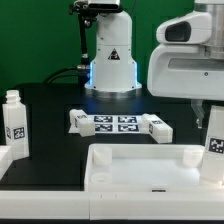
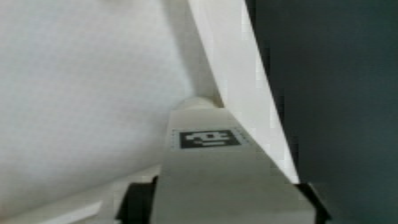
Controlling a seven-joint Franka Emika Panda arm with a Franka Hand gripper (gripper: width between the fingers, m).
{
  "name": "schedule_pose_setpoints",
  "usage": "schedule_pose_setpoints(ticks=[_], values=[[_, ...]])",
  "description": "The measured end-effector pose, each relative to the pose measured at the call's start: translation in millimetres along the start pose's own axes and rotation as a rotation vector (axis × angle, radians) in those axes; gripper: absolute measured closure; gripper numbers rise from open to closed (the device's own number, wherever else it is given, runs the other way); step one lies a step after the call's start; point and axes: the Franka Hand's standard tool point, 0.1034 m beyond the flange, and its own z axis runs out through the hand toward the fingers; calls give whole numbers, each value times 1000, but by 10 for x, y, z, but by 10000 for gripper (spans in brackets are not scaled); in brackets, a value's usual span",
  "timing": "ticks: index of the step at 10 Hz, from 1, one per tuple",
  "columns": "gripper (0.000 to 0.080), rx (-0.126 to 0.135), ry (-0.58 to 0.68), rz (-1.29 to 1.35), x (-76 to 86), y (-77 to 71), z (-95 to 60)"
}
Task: Assemble desk
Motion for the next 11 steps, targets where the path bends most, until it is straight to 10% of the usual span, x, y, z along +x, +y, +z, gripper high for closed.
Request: schedule_pose_setpoints(ticks=[2,4,7,9,11], values=[[509,23,4,282,29,-3,2],[509,104,-41,663,124,-8,2],[509,108,-50,736,125,-12,5],[209,111,-39,562,120,-24,-7],[162,119,-6,154,168,-23,-72]])
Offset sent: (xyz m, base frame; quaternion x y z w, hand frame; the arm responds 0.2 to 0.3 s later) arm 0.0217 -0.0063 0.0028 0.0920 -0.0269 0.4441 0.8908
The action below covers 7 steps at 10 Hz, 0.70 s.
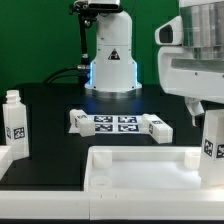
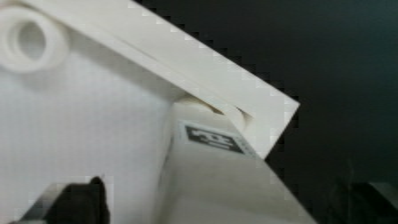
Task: Assemble desk
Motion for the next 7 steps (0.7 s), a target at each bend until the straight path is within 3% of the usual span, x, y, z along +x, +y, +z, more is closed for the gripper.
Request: schedule_pose_setpoints(ticks=[4,7], values=[[151,-7,6,-270,15,16,9],[151,-48,41,-823,-23,-39,10]])
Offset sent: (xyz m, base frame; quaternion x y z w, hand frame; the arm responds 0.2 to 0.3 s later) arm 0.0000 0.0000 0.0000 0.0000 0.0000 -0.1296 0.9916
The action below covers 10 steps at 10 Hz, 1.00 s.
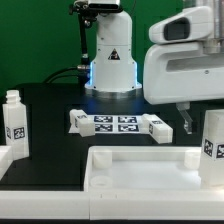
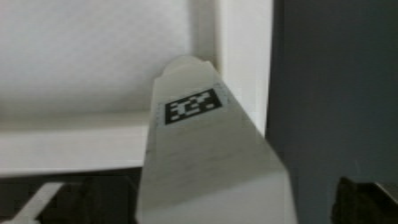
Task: Assemble desk
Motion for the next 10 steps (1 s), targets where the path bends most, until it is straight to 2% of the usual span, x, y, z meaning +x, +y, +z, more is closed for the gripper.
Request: schedule_pose_setpoints(ticks=[3,5,8,10], values=[[163,0,0,22,-5,4,12],[509,-2,0,127,-7,21,17],[508,-22,5,486,-7,58,26],[508,-33,7,873,-27,48,32]])
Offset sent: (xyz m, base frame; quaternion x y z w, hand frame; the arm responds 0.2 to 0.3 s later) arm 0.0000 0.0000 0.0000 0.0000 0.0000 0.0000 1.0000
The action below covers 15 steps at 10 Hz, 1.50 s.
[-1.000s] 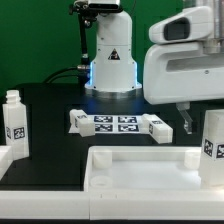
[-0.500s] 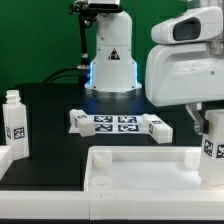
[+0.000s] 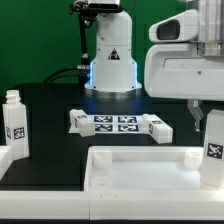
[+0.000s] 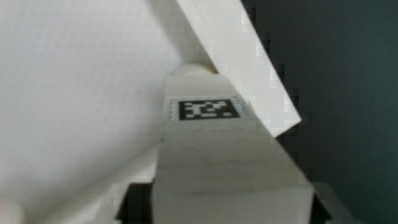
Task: Assemble desk
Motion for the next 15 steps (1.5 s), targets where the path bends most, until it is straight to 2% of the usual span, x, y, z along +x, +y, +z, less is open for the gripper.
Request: schedule_pose_setpoints(ticks=[1,2,5,7,8,9,10,11,12,13,15], values=[[508,-1,-4,196,-6,2,1],[508,17,-27,375,29,24,5],[508,16,-35,580,20,23,8],[509,34,-67,957,-19,-30,5],[509,47,-68,1002,-16,-26,11],[509,44,-67,939,-16,-14,13],[411,44,-68,938,-23,-17,18],[275,48,-53,754,-19,-15,21],[275,57,-44,564,-21,-13,35],[189,57,-41,409,-31,-14,37],[158,58,-38,298,-33,-17,38]])
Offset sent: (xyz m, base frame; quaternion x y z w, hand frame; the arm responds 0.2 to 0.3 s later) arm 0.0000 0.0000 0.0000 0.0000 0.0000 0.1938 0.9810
